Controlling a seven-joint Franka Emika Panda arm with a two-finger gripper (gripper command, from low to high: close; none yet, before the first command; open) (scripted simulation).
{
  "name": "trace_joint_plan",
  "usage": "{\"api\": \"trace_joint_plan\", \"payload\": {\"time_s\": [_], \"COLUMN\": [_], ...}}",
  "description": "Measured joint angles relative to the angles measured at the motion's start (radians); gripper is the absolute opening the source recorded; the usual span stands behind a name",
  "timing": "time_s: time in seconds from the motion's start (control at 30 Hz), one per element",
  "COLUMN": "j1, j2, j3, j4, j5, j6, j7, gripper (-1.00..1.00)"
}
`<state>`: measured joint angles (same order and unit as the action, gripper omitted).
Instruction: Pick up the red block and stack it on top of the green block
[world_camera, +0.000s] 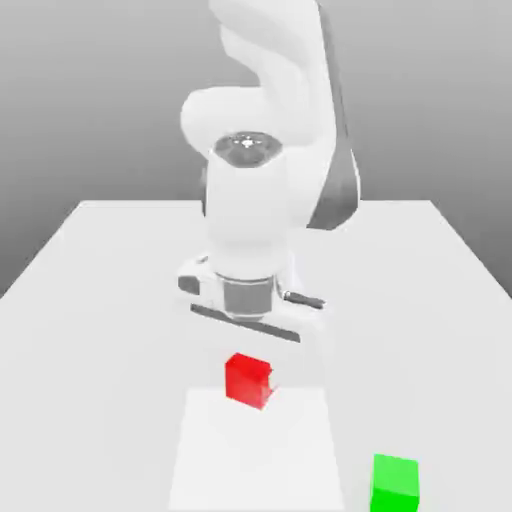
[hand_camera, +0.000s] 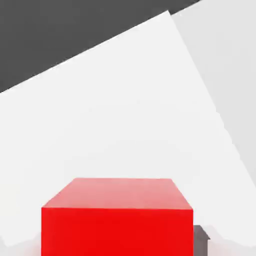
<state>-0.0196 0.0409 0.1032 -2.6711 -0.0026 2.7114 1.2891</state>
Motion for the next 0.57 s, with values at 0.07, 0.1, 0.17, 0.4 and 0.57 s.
{"api": "trace_joint_plan", "payload": {"time_s": [0.07,0.1,0.17,0.4,0.57], "j1": [0.042,0.062,0.096,0.179,0.179], "j2": [0.035,0.052,0.087,0.281,0.281], "j3": [0.018,0.026,0.045,0.043,0.043], "j4": [0.072,0.108,0.181,0.300,0.300], "j5": [-0.010,-0.016,-0.029,-0.103,-0.103], "j6": [-0.038,-0.057,-0.094,-0.021,-0.021], "j7": [0.051,0.077,0.131,0.252,0.252], "gripper": [-1.00,-1.00,-1.00,1.00,1.00]}}
